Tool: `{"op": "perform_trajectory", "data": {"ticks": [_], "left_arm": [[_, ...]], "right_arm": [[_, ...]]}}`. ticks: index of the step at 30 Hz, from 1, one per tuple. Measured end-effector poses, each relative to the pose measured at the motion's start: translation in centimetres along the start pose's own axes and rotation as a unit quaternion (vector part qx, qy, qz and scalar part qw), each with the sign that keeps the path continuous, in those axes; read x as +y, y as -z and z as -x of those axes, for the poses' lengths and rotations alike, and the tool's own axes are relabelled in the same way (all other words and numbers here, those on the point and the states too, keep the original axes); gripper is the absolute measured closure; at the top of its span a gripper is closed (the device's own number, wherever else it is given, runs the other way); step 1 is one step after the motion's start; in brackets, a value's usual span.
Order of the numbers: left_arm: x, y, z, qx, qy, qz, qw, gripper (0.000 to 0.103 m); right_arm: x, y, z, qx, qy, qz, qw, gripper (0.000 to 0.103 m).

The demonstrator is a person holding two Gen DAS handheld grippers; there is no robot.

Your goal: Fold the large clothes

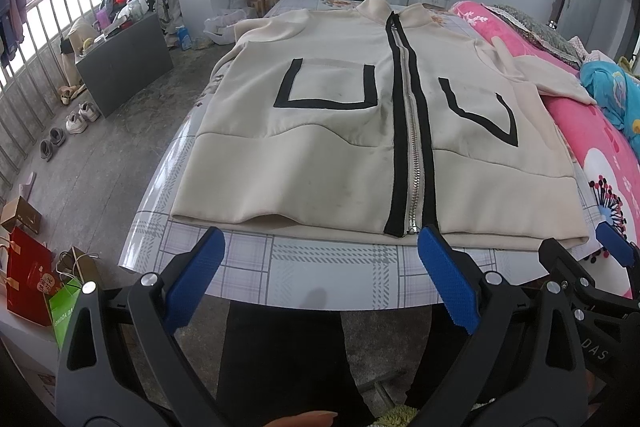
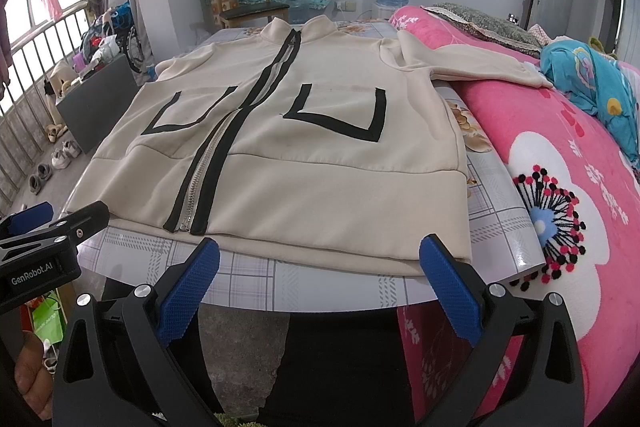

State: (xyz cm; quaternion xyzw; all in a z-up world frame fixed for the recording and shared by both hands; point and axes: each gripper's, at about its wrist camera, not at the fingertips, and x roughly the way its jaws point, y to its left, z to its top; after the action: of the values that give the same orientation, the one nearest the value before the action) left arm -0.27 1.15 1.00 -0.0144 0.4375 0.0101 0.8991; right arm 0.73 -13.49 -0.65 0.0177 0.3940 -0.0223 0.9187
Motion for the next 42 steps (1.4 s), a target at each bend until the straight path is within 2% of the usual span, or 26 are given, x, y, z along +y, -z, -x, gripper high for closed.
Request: {"op": "perform_trajectory", "data": {"ticks": [26,34,42], "left_arm": [[0.3,-0.2,0.5,-0.004,-0.003,0.001,1.0000,0.009],[0.4,-0.3,0.6,-0.004,-0.003,0.002,1.0000,0.009],[0.3,-0.7,-0.8,0.006,-0.003,0.006,1.0000,0.009]], "right_arm": [[0.2,-0.2,0.1,-0.001,-0.001,0.001,1.000,0.005],[0.5,-1.2,0.5,0.001,-0.009,-0.001,1.000,0.005],[0.4,-1.2,-0.4,0.005,-0.012,-0.003,1.000,0.005]]}}
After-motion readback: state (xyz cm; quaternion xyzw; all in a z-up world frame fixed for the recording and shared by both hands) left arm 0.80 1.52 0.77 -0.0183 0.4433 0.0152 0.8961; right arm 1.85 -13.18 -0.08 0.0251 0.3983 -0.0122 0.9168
